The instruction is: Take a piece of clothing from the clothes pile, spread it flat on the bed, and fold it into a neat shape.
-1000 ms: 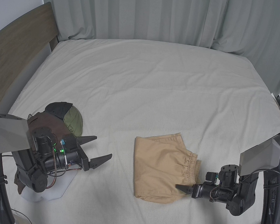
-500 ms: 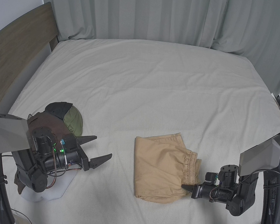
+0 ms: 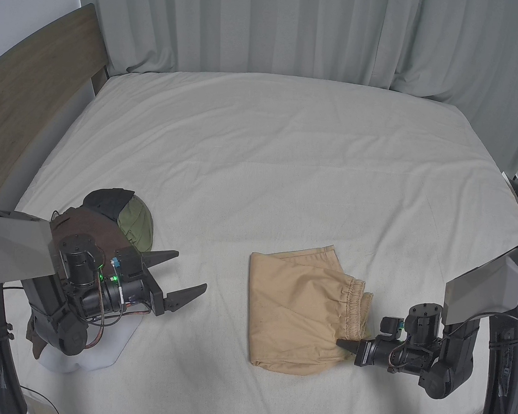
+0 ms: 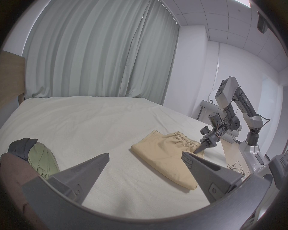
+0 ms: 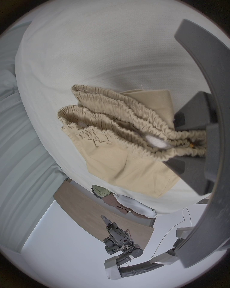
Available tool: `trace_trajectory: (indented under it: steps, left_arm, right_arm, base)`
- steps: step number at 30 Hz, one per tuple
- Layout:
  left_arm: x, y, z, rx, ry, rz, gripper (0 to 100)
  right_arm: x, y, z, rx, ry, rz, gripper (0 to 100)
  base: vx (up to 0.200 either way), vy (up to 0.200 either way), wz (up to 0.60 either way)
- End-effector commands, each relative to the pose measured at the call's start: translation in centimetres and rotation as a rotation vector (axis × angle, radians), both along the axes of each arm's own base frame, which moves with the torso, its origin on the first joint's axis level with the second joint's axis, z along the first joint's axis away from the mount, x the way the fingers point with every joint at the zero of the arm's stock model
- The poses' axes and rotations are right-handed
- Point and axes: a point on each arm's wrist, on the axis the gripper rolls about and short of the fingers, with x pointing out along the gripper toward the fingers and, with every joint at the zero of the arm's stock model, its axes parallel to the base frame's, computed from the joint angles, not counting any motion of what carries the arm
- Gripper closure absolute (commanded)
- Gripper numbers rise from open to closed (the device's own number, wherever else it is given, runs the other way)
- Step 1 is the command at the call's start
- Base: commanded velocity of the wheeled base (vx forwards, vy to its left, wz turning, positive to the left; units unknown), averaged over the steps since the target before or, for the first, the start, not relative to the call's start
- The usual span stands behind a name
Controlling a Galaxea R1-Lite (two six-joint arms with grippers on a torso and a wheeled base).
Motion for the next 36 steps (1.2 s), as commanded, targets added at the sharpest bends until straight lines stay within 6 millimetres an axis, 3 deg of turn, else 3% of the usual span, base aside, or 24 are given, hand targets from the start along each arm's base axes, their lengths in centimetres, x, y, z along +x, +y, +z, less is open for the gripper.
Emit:
trace_trajectory:
  steps: [1,15,36]
  left_arm:
    - [0.0,0.0,0.1,0.0,-0.005,0.001,0]
    - [0.1,0.2,0.2,-0.001,-0.009,0.006,0]
    - [-0.1,0.3,0.0,0.001,0.001,0.006,0]
  right_arm:
    - [0.0,0.2,0.6,0.007,-0.021,0.005,100]
    - [-0.6,1.8,5.3,0.063,-0.168,0.065,100]
    - [-1.1,2.5,8.7,0.125,-0.27,0.09,100]
  base:
    - [0.0,0.0,0.0]
    - [0.0,0.0,0.0]
    - [0.0,0.0,0.0]
